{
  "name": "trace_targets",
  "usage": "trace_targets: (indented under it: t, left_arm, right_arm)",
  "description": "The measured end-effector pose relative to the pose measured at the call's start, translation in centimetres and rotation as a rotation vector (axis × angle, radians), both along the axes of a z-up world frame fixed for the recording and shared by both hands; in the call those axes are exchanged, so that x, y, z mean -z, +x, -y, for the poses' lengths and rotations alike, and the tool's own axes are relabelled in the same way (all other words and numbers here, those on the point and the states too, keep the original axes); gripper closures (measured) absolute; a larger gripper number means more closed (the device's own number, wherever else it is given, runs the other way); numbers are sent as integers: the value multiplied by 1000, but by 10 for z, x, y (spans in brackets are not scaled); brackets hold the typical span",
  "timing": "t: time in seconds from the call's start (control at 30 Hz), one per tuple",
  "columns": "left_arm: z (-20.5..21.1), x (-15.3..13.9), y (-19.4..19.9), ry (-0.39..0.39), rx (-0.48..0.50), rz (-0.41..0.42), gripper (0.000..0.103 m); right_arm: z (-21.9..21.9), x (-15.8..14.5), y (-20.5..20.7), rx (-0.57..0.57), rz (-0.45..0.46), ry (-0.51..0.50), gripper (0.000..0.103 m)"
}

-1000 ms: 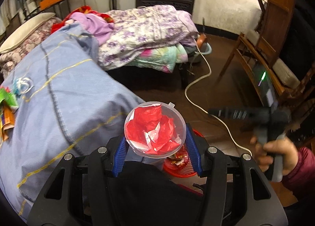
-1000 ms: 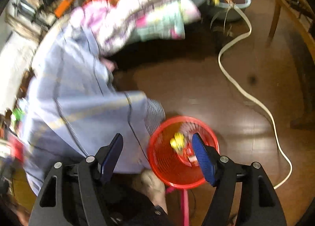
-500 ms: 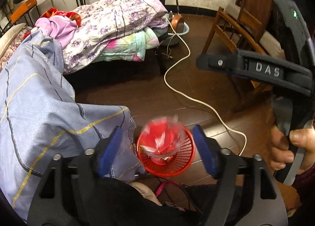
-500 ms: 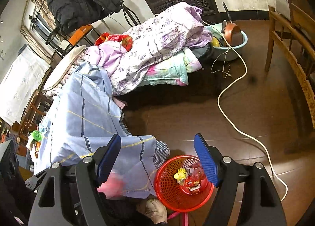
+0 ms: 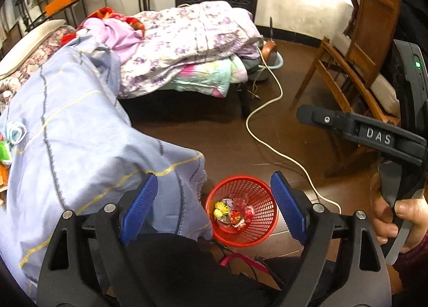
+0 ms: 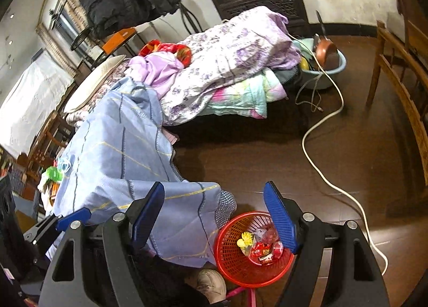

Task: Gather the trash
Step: 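Move both tools back over the bed toward the remaining trash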

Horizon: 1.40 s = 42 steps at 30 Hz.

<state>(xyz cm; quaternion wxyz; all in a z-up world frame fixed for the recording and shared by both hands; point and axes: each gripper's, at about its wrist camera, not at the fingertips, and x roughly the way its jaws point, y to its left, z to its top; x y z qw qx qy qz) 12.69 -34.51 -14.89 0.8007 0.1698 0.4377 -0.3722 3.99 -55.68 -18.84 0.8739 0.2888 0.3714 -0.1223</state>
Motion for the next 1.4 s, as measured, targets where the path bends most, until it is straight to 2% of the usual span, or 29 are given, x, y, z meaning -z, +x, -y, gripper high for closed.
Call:
trace_targets:
  t: [0.3, 0.53, 0.7, 0.77, 0.83, 0.97, 1.13, 1.27, 1.4]
  left_arm:
    - [-39, -20, 4, -55, -74, 41, 18]
    - [-95, -30, 19, -104, -203, 57, 17]
    - [-147, -31, 36, -104, -325, 79, 15]
    - [-173, -29, 44, -80, -401, 113, 14]
    - [-199, -26, 52, -76, -464, 109, 14]
    - [-259, -21, 71, -90, -606, 84, 14]
    - [-326, -24, 92, -95, -753, 80, 14]
    - [-361, -30, 107, -104, -810, 88, 14]
    - [-378, -41, 132, -138, -840, 84, 13]
  right_arm:
    - [-41, -30, 10, -67, 27, -70, 24]
    - [-87, -50, 22, -140, 40, -127, 21]
    - [-129, -48, 43, -216, 32, -113, 20]
    - [-150, -45, 57, -263, 27, -105, 20]
    - [-168, -44, 68, -302, 26, -114, 20]
    - [-220, -45, 101, -398, 61, -162, 20]
    - [-276, -40, 133, -465, 124, -257, 17]
    - [-305, -30, 144, -489, 159, -334, 17]
    - [-313, -24, 144, -492, 180, -403, 16]
